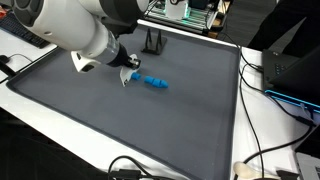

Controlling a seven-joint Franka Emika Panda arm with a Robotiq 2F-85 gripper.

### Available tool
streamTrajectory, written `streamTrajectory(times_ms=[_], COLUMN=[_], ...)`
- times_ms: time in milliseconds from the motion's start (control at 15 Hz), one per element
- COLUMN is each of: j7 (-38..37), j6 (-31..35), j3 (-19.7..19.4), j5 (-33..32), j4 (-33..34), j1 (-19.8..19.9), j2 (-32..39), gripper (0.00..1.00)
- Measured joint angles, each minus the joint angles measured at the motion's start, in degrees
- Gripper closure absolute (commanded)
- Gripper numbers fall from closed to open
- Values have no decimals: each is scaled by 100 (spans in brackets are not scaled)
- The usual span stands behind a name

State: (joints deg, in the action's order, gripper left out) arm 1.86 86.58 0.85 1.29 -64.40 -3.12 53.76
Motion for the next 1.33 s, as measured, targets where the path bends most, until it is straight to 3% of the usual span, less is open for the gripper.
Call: streamTrajectory(times_ms=[933,1333], j7=[-85,-555], j6=[-58,18], j3=[134,122], j5=[548,950], j4=[-9,-538], j1=[162,389], j2=[-32,-686], gripper=[99,99])
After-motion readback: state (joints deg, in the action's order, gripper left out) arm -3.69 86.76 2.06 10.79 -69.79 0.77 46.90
